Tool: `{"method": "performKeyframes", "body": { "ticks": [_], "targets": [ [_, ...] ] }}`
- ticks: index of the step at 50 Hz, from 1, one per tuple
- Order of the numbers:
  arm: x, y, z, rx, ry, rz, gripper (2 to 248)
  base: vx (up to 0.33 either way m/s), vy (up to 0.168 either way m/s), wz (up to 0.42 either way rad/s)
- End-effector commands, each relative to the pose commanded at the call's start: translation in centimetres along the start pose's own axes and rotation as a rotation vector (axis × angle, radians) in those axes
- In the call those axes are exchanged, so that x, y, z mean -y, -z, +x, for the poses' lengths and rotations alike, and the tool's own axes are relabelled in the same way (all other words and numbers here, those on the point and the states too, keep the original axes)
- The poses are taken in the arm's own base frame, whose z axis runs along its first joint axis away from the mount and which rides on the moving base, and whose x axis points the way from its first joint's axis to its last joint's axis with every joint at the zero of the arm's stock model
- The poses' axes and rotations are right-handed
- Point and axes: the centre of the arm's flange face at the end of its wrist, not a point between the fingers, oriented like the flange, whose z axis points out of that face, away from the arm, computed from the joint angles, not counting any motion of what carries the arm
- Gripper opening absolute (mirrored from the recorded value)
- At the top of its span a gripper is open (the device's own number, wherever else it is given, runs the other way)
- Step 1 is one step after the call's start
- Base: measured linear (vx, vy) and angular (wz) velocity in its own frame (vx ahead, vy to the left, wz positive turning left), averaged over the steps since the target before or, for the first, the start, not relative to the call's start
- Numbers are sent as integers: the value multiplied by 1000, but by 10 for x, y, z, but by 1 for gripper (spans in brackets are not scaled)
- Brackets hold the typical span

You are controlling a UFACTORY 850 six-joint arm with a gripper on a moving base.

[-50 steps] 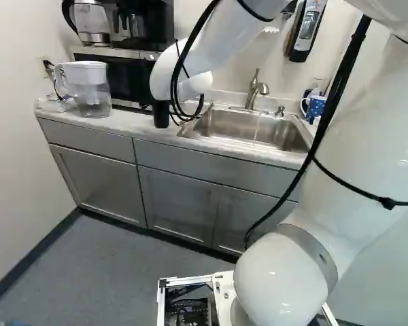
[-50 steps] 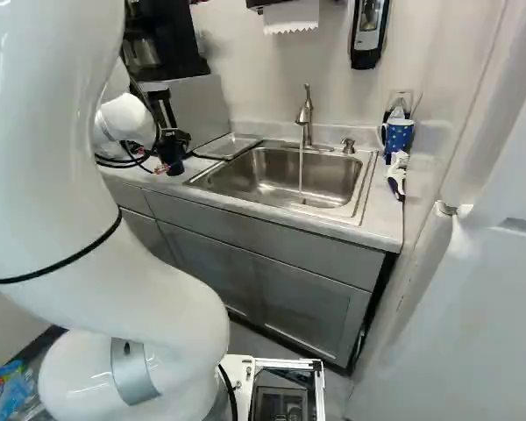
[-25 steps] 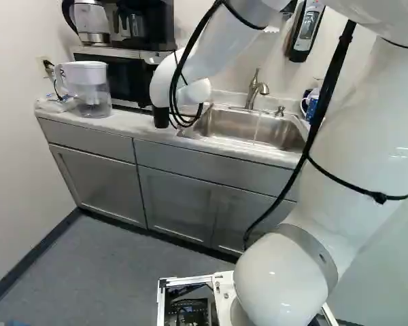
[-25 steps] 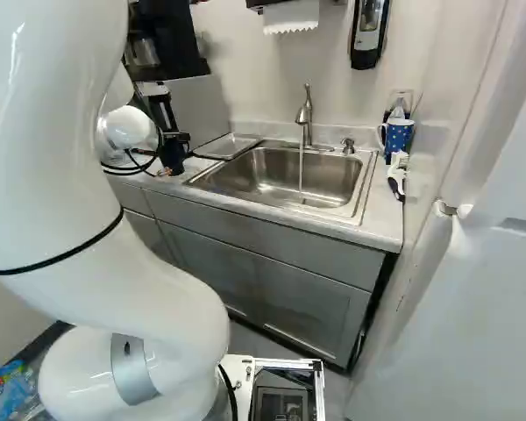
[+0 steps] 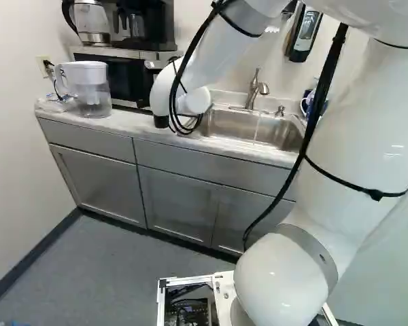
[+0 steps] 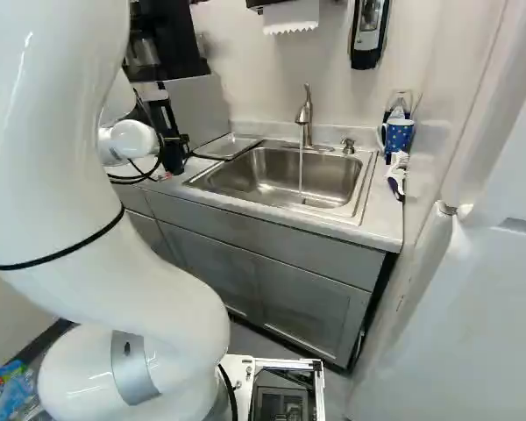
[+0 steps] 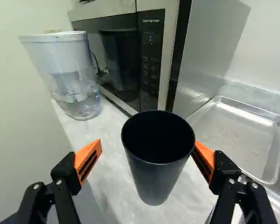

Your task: Rinse the cup and place it in the tray

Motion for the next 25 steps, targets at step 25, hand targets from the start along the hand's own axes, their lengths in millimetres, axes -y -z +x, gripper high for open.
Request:
{"method": "performKeyframes", "body": {
  "ticks": [25],
  "targets": [
    [4,0,-16,-72,2,7,247,0,0,0]
  ]
}}
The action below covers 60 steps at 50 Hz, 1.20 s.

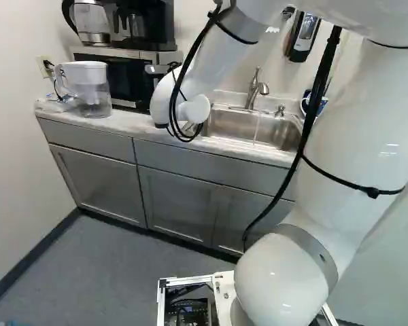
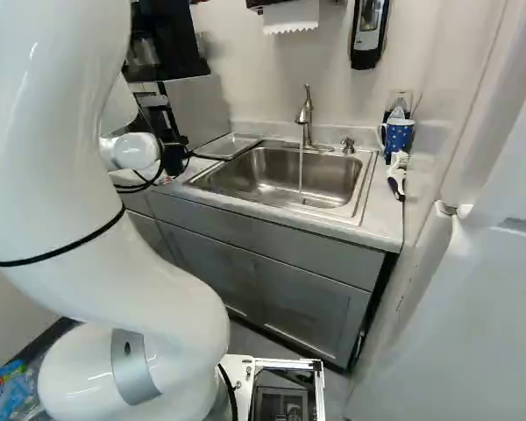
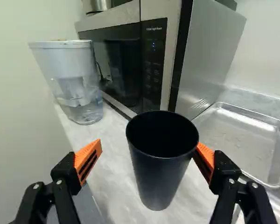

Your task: Rinse the cup and place it in the tray

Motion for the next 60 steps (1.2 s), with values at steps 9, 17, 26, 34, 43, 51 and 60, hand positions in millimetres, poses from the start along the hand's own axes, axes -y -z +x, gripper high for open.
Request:
{"method": "performKeyframes", "body": {
  "ticks": [9,17,26,34,43,51,60],
  "targets": [
    [0,-2,-6,-19,0,1,247,0,0,0],
    [0,-3,-8,-31,0,1,247,0,0,0],
    [0,-3,-8,-31,0,1,247,0,0,0],
    [0,-3,-8,-31,0,1,247,0,0,0],
    [0,-3,-8,-31,0,1,247,0,0,0],
    [0,-3,-8,-31,0,1,225,0,0,0],
    [0,-3,-8,-31,0,1,149,0,0,0]
  ]
}}
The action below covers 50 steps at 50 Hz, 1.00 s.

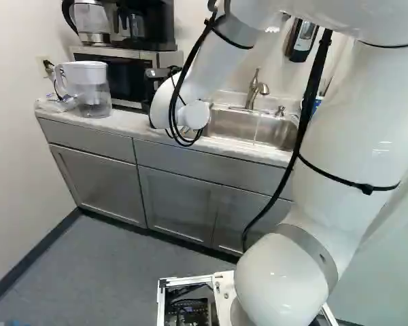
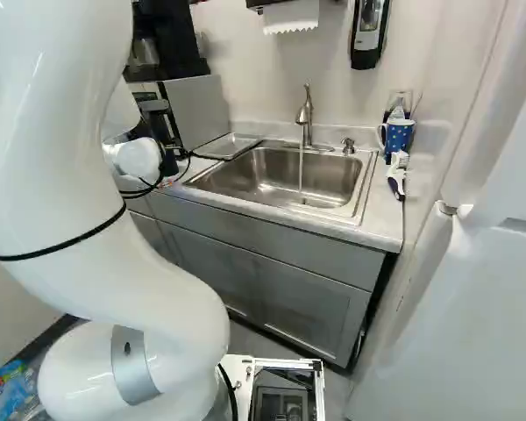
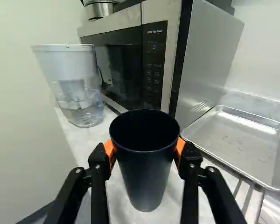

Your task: Rinse the cup and place it in the tray

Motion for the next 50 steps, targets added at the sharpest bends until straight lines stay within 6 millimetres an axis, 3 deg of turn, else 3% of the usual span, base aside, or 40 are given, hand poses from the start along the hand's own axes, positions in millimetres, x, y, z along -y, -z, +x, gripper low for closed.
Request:
{"method": "performKeyframes", "body": {
  "ticks": [3,4,27,50],
  "targets": [
    [0,0,0,0,0,0,149,0,0,0],
    [0,0,0,0,0,0,126,0,0,0],
    [-1,1,2,-4,0,-2,125,0,0,0],
    [-35,5,24,-50,-10,-68,125,0,0,0]
  ]
}}
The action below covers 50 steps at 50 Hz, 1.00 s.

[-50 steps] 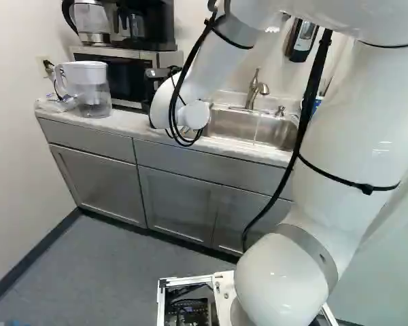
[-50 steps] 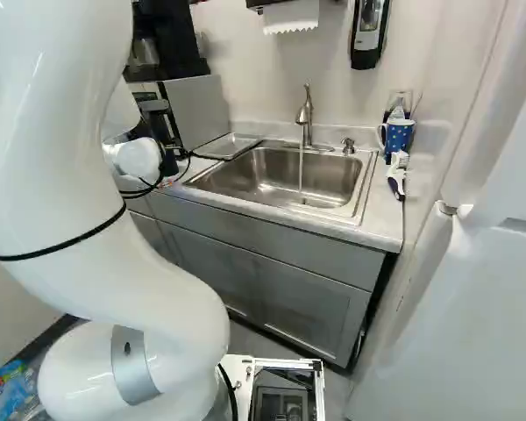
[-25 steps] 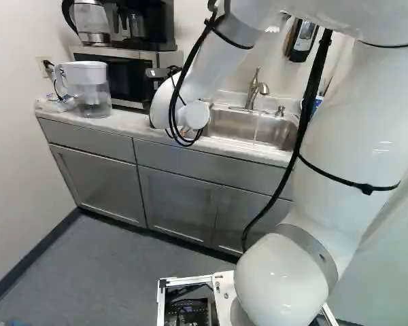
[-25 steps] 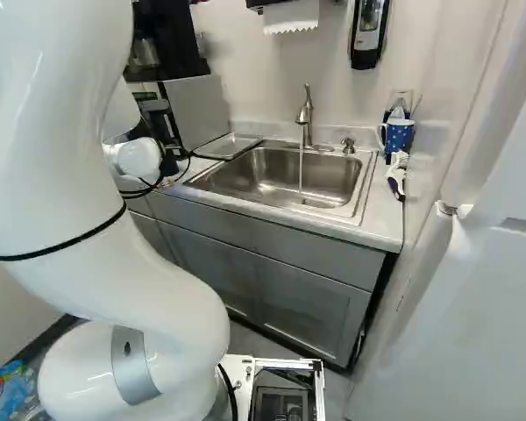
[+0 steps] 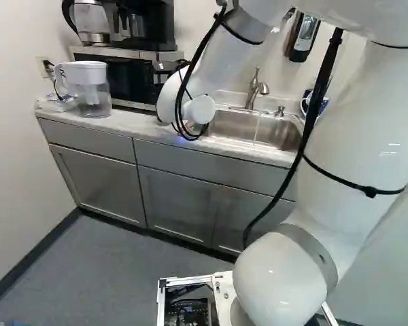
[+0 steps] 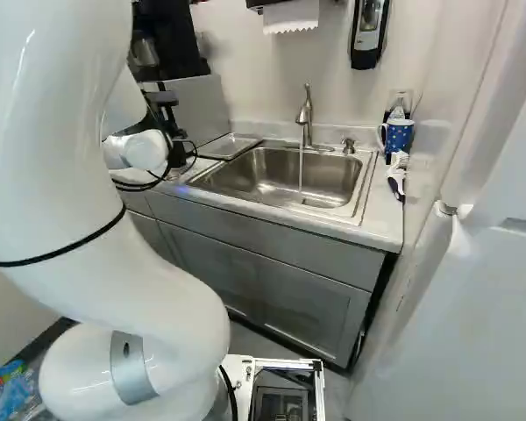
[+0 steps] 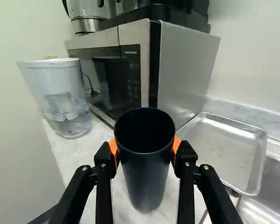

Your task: Rinse the cup and place it in the tray

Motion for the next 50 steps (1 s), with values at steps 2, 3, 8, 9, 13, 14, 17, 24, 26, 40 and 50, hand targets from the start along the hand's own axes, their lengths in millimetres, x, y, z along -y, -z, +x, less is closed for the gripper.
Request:
{"method": "performKeyframes", "body": {
  "ticks": [2,3,8,9,13,14,17,24,26,40,50],
  "targets": [
    [-3,0,2,-5,-1,-7,125,0,0,0],
    [-5,0,3,-7,-1,-10,125,0,0,0],
    [-13,1,9,-17,-3,-26,125,0,0,0],
    [-15,1,10,-20,-3,-29,125,0,0,0],
    [-21,1,14,-28,-5,-42,125,0,0,0],
    [-23,1,15,-30,-5,-45,125,0,0,0],
    [-28,1,18,-37,-6,-55,125,0,0,0],
    [-39,2,26,-52,-7,-77,125,0,0,0],
    [-42,2,28,-56,-8,-83,125,0,0,0],
    [-63,6,34,-69,-11,-126,125,0,0,0],
    [-77,11,33,-69,-14,-155,125,0,0,0]
  ]
}}
